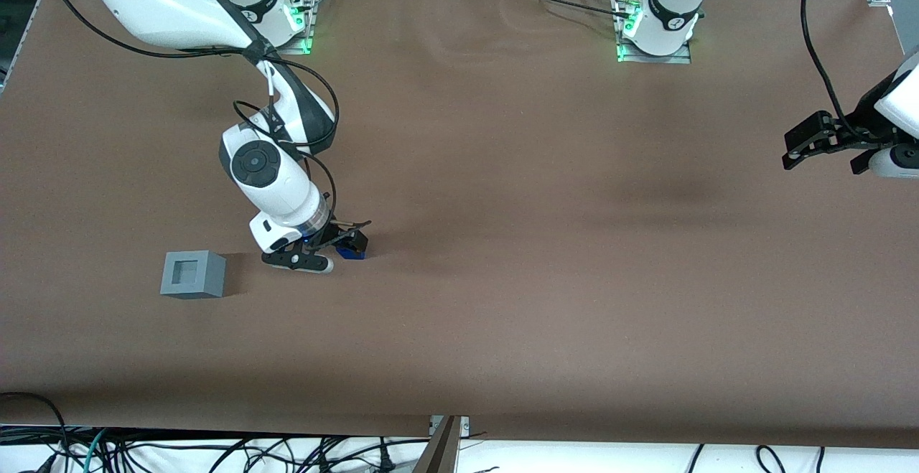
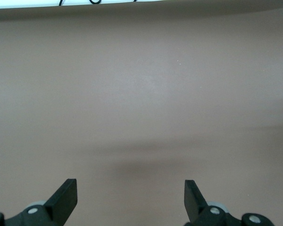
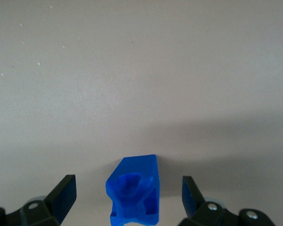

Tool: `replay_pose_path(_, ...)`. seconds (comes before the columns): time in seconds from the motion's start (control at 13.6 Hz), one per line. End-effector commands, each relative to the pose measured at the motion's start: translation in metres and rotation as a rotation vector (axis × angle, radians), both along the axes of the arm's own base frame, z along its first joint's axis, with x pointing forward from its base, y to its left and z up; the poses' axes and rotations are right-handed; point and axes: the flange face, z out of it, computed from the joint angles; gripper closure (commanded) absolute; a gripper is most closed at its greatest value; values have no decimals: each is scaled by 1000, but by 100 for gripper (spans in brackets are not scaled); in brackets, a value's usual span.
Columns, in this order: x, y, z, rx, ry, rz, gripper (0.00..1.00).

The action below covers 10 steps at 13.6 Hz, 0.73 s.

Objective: Insert blue part into gray base with right arm
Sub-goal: 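Move the open right gripper over the blue part and lower it, then close the right gripper on the blue part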

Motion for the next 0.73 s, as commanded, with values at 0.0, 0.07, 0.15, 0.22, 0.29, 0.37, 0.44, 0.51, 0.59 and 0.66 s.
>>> replay_pose_path(0.0, -15, 9, -20, 22, -15, -11, 1)
replay_pose_path(0.07, -18, 9, -26, 32, -18, -11, 2)
replay_pose_path(0.15, -20, 9, -31, 37, -16, -9, 4)
replay_pose_path(0.22, -21, 9, -33, 37, -13, -9, 12)
replay_pose_path(0.29, -20, 8, -34, 35, -12, -11, 20)
replay_pose_path(0.37, -21, 8, -34, 34, -11, -11, 29)
replay_pose_path(0.44, -21, 7, -34, 33, -9, -10, 41)
replay_pose_path(0.51, -20, 6, -33, 32, -10, -7, 56)
replay_pose_path(0.59, -20, 6, -33, 30, -9, -2, 68)
replay_pose_path(0.66, -19, 5, -31, 27, -14, 7, 79)
